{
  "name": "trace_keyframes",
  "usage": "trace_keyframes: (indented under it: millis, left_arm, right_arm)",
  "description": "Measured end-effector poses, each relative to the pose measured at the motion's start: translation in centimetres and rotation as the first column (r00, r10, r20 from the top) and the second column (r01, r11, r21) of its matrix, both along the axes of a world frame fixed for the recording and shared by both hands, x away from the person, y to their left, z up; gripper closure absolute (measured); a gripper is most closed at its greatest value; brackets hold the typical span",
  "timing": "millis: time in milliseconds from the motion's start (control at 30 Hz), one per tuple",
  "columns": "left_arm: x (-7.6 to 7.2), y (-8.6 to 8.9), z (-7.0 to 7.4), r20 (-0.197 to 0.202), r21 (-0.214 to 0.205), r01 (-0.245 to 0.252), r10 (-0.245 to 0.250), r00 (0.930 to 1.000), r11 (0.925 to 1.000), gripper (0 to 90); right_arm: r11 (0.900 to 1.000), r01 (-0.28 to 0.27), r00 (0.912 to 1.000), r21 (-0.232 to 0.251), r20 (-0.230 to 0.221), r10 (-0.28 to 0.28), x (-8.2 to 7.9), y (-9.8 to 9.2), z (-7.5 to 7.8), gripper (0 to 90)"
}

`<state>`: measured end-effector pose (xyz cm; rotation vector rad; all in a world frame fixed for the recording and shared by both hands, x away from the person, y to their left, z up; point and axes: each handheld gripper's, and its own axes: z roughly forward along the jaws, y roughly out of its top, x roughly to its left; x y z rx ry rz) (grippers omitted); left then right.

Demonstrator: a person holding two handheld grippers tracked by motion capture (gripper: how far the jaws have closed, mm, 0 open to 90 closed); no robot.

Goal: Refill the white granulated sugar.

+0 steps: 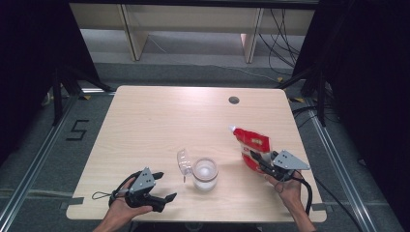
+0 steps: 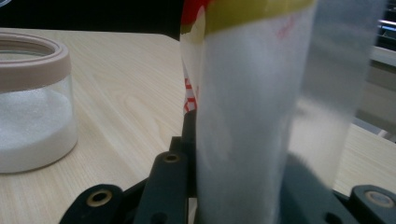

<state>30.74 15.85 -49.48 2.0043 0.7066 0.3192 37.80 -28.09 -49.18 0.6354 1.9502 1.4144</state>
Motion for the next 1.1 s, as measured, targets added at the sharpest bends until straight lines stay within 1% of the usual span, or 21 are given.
trace_keyframes:
  millis: [33,67,100,133,200,233,333,367,433,467,533,567,633,667,733,800,867,900,967,1033,1100]
  left_arm:
    - [0.0,0.0,0.0,0.001,0.005,0.003,-0.003,1.0,1.0,15.6]
    - [0.0,0.1,0.0,0.002,0.008,0.002,-0.002,1.0,1.0,15.6]
    - [0.1,0.2,0.1,0.003,0.013,0.004,-0.004,1.0,0.9999,15.6]
    - [0.0,0.1,0.1,-0.004,0.004,0.002,-0.002,1.0,1.0,15.6]
    - [0.0,0.1,0.0,-0.001,0.0,-0.004,0.004,1.0,1.0,15.6]
    - [0.0,0.2,0.1,-0.005,0.004,0.001,-0.001,1.0,1.0,15.6]
    - [0.0,0.1,0.0,0.003,0.008,0.001,-0.001,1.0,1.0,15.6]
    - [0.0,0.1,0.1,0.002,0.009,0.004,-0.004,1.0,1.0,15.6]
    - [0.0,0.1,0.0,-0.004,0.004,0.0,0.0,1.0,1.0,15.6]
    - [0.0,0.2,0.0,-0.004,0.006,0.0,0.0,1.0,1.0,15.6]
    - [0.0,0.1,0.0,0.0,0.006,-0.002,0.002,1.0,1.0,15.6]
    - [0.0,0.1,0.0,0.001,0.006,-0.002,0.002,1.0,1.0,15.6]
    - [0.0,0.1,0.0,0.005,0.008,0.001,-0.001,1.0,1.0,15.6]
    - [0.0,0.2,0.1,-0.005,0.008,0.001,-0.001,1.0,1.0,15.6]
    - [0.0,0.2,0.0,-0.004,0.005,0.0,0.0,1.0,1.0,15.6]
    - [0.0,0.2,0.0,-0.004,0.005,0.0,0.0,1.0,1.0,15.6]
    - [0.0,0.2,0.1,0.003,0.016,-0.006,0.006,1.0,0.9999,15.6]
    - [0.0,0.2,0.1,0.004,0.016,-0.006,0.006,1.0,0.9999,15.6]
    - [0.0,0.2,0.1,-0.001,0.009,0.002,-0.002,1.0,1.0,15.6]
    - [0.0,0.1,0.0,0.004,0.008,-0.001,0.001,1.0,1.0,15.6]
    - [0.0,0.1,0.1,0.001,0.009,0.002,-0.002,1.0,1.0,15.6]
  right_arm:
    - [1.0,0.0,0.9998,-0.004,-0.019,0.0,0.0,-0.1,0.1,76.1]
    - [0.9999,0.002,1.0,-0.014,-0.008,-0.002,0.0,-0.2,0.1,76.0]
    - [0.9998,0.006,0.9995,-0.019,-0.03,-0.006,-0.1,-0.3,0.1,75.9]
    - [0.9997,0.004,0.9995,-0.026,-0.033,-0.005,-0.2,-0.4,0.1,75.8]
    - [0.9996,0.02,0.9994,-0.019,-0.029,-0.02,-0.4,-0.4,0.1,75.8]
    - [0.9993,0.019,0.9992,-0.031,-0.035,-0.02,-0.5,-0.4,0.2,75.8]
    - [0.9992,0.004,0.9999,-0.04,-0.012,-0.005,-0.5,-0.2,0.2,75.8]
    - [0.9995,0.006,0.9996,-0.031,-0.027,-0.007,-0.6,-0.2,0.2,75.7]
    - [0.9995,0.007,0.9997,-0.03,-0.025,-0.008,-0.5,-0.3,0.2,75.2]
    - [0.9995,0.03,0.9982,-0.001,-0.051,-0.03,-0.6,-0.3,0.2,74.6]
    - [0.9986,0.049,0.9966,0.018,-0.068,-0.048,-0.6,-0.3,0.1,73.8]
    - [0.9996,0.026,0.9978,0.01,-0.062,-0.025,-0.4,-0.4,0.1,72.9]
    - [0.9986,0.046,0.9963,0.026,-0.073,-0.044,-0.5,-0.4,0.2,71.6]
    - [0.9985,0.05,0.9968,0.022,-0.064,-0.048,-0.5,-0.4,0.2,70.1]
    - [0.9978,0.06,0.9951,0.027,-0.08,-0.058,-0.6,-0.5,0.2,66.7]
    - [0.9964,0.074,0.9906,0.041,-0.118,-0.068,-0.8,-0.5,0.3,64.3]
    - [0.9975,0.059,0.9925,0.038,-0.109,-0.054,-0.9,-0.6,0.4,63.1]
    - [0.997,0.07,0.9912,0.032,-0.115,-0.066,-1.0,-0.8,0.4,63.0]
    - [0.9954,0.089,0.9929,0.038,-0.082,-0.085,-1.0,-0.8,0.4,62.4]
    - [0.9967,0.074,0.9903,0.034,-0.12,-0.07,-1.2,-0.8,0.5,61.6]
    - [0.9965,0.079,0.9921,0.03,-0.1,-0.075,-1.2,-0.9,0.6,60.9]
